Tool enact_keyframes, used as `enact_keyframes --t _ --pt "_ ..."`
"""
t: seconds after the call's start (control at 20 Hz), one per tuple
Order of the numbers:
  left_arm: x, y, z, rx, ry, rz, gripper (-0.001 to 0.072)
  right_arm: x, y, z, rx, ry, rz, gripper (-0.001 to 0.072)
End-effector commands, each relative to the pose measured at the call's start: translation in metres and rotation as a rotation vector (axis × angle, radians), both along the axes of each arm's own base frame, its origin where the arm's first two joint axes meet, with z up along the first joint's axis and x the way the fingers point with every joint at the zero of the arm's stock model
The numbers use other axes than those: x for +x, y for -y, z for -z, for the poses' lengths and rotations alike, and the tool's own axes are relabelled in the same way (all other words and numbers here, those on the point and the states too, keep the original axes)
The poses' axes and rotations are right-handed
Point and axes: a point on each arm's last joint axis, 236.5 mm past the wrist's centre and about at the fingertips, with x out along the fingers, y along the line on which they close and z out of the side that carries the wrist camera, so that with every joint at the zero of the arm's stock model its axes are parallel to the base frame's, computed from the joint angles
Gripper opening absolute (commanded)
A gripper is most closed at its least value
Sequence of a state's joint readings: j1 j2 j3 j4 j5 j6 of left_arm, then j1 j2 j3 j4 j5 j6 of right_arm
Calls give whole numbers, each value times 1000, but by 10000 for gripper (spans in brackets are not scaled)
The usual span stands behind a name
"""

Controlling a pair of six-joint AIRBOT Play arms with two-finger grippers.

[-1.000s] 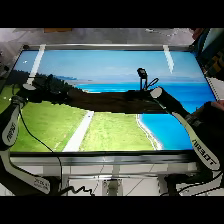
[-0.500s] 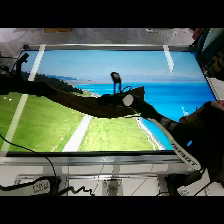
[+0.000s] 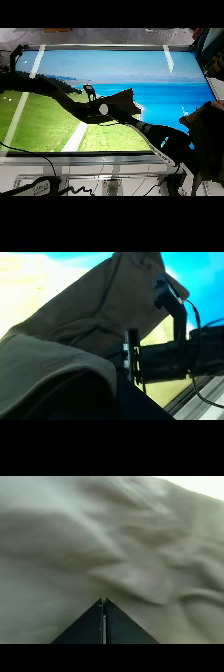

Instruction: Fold the clothes and pants, and hang the long-sleeved shirts on hangers.

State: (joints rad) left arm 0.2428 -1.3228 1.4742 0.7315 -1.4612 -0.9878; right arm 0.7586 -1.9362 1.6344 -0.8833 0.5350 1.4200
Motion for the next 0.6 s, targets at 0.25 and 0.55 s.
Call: enact_keyframes --t 0.25,0.55 --pt "58 194 28 -119 167 75 8 98 272 -24 -387 -44 169 11" --pt "57 348 106 -100 308 18 411 102 439 -41 -395 -206 422 11"
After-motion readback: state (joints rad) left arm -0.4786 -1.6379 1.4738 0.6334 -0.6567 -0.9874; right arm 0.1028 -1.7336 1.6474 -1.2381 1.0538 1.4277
